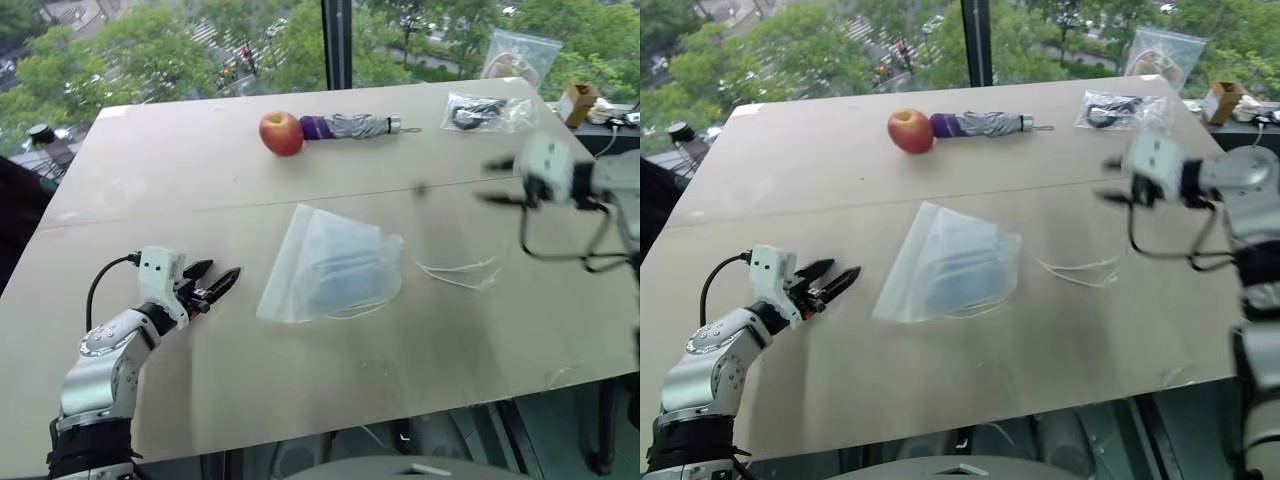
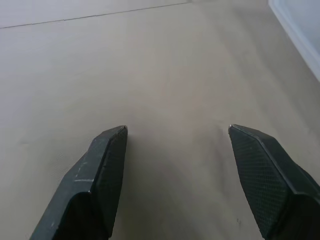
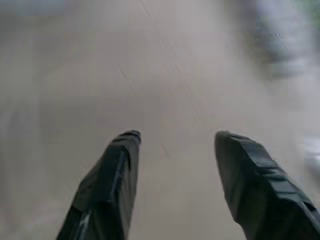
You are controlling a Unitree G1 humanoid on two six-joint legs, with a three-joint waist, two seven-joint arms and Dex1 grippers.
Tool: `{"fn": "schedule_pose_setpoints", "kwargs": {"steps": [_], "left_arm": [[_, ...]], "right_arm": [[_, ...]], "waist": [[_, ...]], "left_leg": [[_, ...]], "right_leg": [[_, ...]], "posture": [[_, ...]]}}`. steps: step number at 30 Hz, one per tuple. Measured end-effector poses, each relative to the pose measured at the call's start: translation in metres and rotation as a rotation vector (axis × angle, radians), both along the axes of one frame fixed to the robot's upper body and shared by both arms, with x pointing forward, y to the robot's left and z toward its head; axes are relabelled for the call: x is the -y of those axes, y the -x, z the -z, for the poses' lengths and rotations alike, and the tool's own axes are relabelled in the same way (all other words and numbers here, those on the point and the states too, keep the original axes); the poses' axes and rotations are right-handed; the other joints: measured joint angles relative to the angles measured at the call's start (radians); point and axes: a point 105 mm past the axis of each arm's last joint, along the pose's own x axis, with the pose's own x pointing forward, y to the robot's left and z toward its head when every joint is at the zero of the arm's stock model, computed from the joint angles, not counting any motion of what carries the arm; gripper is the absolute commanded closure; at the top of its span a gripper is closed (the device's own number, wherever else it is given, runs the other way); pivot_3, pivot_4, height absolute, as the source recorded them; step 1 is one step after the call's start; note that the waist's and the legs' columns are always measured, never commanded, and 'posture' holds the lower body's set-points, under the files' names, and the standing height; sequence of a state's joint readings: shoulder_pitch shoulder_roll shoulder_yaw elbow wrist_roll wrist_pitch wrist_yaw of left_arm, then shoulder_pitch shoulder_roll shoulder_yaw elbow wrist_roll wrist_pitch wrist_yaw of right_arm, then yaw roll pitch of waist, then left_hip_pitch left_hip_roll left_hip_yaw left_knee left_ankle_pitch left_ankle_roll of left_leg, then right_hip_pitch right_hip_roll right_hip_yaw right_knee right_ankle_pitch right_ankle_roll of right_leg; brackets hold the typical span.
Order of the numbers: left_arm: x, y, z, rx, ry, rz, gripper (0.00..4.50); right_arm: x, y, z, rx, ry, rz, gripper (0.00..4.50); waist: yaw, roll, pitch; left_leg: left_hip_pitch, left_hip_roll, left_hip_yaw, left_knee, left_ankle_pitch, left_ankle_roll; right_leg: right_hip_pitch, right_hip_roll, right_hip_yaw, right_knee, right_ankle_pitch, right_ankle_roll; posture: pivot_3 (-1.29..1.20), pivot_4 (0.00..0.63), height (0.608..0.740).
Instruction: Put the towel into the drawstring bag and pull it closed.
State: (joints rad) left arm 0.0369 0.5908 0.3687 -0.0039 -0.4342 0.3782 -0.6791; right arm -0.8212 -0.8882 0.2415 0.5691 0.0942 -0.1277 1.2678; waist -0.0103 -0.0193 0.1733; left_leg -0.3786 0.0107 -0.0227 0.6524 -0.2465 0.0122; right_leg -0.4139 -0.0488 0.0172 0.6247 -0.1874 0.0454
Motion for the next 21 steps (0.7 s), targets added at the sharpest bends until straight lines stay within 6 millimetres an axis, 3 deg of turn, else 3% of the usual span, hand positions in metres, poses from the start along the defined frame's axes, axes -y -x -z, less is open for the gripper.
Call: {"fn": "schedule_pose_setpoints", "kwargs": {"steps": [1, 2, 11, 16, 21], "left_arm": [[-0.002, -0.002, -0.001, 0.001, 0.000, -0.012, 1.18], [0.001, -0.004, 0.000, -0.005, 0.002, -0.002, 1.18], [0.003, -0.002, 0.000, -0.005, 0.009, -0.008, 1.18], [0.005, -0.001, 0.000, -0.004, 0.009, -0.007, 1.18], [0.004, -0.001, 0.000, -0.002, 0.013, -0.016, 1.18]], "right_arm": [[-0.004, -0.019, -0.010, 0.055, -0.119, 0.107, 1.95], [-0.005, -0.023, -0.014, 0.049, -0.153, 0.134, 1.95], [-0.013, -0.026, -0.024, -0.039, -0.275, 0.212, 1.95], [-0.004, -0.032, -0.029, -0.192, -0.340, 0.376, 1.95], [0.000, -0.044, -0.039, -0.313, -0.564, 0.567, 1.95]], "waist": [[-0.013, 0.003, 0.002], [-0.017, 0.005, 0.003], [-0.020, 0.003, 0.002], [-0.021, 0.003, 0.002], [-0.022, 0.003, 0.002]], "left_leg": [[-0.001, 0.000, 0.002, 0.000, 0.000, 0.000], [-0.002, -0.003, 0.003, -0.001, 0.001, 0.001], [-0.001, -0.001, 0.001, 0.001, 0.001, 0.001], [-0.002, -0.002, 0.002, 0.000, 0.000, 0.001], [-0.002, -0.002, 0.002, 0.000, 0.000, 0.001]], "right_leg": [[-0.003, 0.000, 0.006, 0.000, 0.001, -0.001], [-0.005, 0.000, 0.007, 0.000, 0.002, -0.001], [-0.003, 0.001, 0.004, 0.001, 0.001, -0.001], [-0.004, 0.000, 0.005, 0.000, 0.001, -0.001], [-0.005, 0.000, 0.005, 0.001, 0.001, -0.002]], "posture": [[0.00, 0.150, 0.740], [0.00, 0.150, 0.740], [0.00, 0.150, 0.740], [0.00, 0.150, 0.740], [0.00, 0.150, 0.740]]}}
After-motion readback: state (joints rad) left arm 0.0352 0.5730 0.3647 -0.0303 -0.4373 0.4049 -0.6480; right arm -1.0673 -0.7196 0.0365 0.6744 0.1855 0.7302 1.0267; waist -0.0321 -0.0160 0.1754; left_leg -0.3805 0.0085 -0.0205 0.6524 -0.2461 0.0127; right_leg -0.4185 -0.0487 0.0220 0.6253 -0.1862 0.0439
